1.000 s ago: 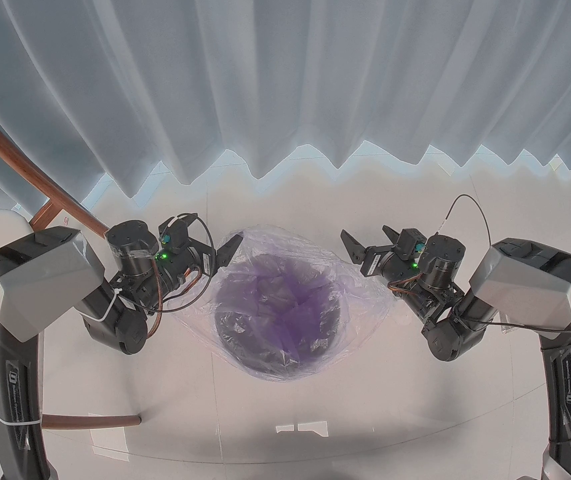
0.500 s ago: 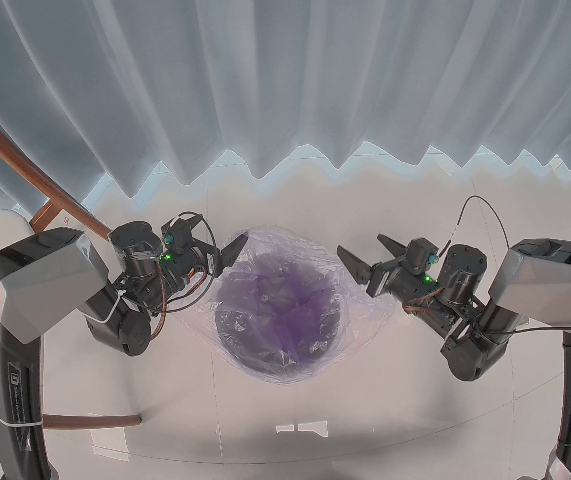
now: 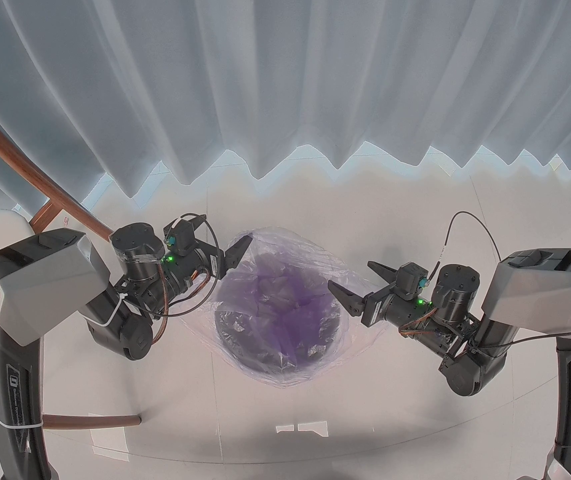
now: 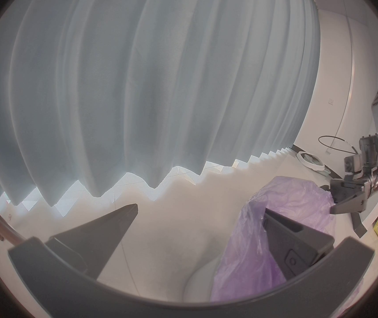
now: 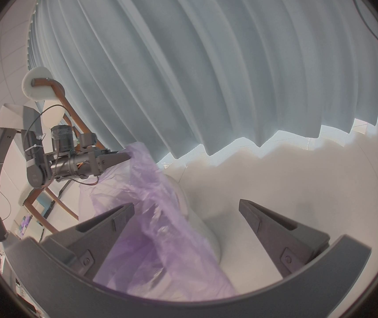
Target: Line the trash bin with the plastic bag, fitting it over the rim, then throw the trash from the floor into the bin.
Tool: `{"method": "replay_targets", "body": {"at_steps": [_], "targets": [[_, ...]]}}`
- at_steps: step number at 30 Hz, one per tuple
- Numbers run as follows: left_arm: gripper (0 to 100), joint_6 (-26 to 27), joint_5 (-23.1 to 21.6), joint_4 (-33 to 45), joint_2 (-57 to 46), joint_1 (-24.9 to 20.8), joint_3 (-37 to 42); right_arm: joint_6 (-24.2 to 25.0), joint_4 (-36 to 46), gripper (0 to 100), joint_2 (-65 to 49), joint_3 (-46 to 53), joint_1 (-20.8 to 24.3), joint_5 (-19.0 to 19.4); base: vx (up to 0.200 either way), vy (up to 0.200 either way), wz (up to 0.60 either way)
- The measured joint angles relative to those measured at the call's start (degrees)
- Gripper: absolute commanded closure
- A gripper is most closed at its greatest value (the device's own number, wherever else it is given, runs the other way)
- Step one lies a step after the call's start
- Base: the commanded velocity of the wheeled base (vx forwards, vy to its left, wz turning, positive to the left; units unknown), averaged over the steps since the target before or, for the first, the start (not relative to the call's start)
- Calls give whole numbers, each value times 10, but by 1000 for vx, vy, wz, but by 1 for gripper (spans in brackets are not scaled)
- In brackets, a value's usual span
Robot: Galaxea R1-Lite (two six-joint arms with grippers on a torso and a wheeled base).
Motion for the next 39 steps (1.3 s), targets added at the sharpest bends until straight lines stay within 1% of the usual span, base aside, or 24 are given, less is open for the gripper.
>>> {"method": "replay_targets", "body": {"at_steps": [6, 11, 17, 20, 25, 30, 33, 36, 39], "targets": [[0, 0, -1, -4, -4, -1, 8, 6, 0, 0, 23, -51, -20, 0, 0, 0, 0], [0, -12, -6, -5, -4, 4, 9, 43, 3, 0, 34, -91, -38, 0, 0, 0, 0], [0, -90, -22, 4, -2, 5, 7, 63, 46, 0, 46, -134, -52, -1, 0, 0, 0], [0, -123, -26, 25, 1, 8, 2, 78, 68, 0, 53, -159, -60, -2, 0, 0, 0], [0, -139, -39, 47, 13, 29, -7, 90, 96, 0, 74, -199, -70, -2, 0, 0, 0], [0, -146, -45, 49, 42, 52, -19, 94, 111, 0, 100, -235, -75, -2, 0, 0, 0], [0, -168, -45, 49, 59, 60, -29, 94, 116, 0, 114, -250, -76, -3, 0, 0, 0], [0, -209, -45, 50, 71, 59, -37, 93, 122, 0, 127, -261, -76, -2, 0, 0, 0], [0, -222, -45, 50, 83, 55, -47, 93, 124, 0, 142, -273, -77, -2, 0, 0, 0]]}}
